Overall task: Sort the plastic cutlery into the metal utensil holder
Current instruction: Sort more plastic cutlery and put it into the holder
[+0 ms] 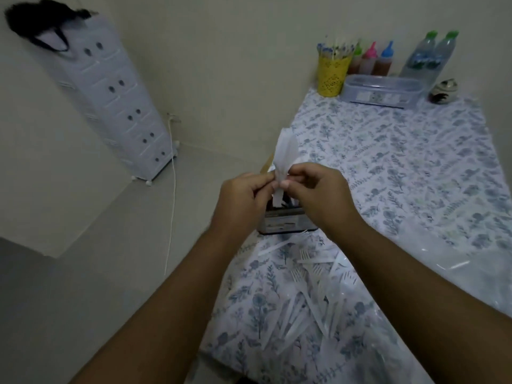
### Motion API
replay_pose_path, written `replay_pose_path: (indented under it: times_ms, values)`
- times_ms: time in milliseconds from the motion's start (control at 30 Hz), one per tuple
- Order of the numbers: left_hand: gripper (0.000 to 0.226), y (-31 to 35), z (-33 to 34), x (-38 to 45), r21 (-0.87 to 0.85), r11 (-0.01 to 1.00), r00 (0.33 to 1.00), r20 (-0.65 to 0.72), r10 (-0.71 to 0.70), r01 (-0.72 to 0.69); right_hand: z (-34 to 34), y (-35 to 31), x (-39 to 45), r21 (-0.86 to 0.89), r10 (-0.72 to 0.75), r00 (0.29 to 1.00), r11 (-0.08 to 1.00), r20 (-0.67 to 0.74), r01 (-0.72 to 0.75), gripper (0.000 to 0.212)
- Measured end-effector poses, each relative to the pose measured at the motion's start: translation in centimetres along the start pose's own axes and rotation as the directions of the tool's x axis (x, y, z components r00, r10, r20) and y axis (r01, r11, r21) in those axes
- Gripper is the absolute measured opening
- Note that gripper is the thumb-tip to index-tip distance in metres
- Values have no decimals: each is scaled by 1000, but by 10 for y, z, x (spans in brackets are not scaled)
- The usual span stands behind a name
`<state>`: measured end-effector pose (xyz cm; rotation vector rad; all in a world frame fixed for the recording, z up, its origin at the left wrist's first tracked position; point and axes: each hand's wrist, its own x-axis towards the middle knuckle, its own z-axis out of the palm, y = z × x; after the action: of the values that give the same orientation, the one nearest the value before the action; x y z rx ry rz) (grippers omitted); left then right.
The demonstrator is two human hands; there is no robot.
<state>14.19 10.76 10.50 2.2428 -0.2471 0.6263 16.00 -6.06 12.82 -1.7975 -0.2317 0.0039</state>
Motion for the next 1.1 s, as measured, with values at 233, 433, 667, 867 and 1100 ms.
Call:
replay_pose_path:
  times_ms: [233, 433, 667, 867, 1100]
  values:
    - [20, -54, 6, 3, -127, 985, 992, -26, -120, 116, 34, 15, 39, -136, 58, 995, 990, 79, -46, 24]
    - [22, -74, 23, -13, -85, 978, 982, 25, -187, 188, 46, 37, 40, -357, 137, 987, 929, 88, -97, 5]
    - [19, -78, 26, -21, 254, 954, 977, 98, -187, 157, 39, 53, 36, -534, 144, 985, 842, 93, -72, 23]
    - [23, -73, 25, -43, 304, 916, 943, 120, -311, 263, 18, 44, 18, -442, 75, 996, 893, -40, -85, 22]
    - [36, -82, 80, -103, 281, 823, 754, 334, -566, 493, -18, 91, -56, -385, 274, 953, 872, -131, -303, 19]
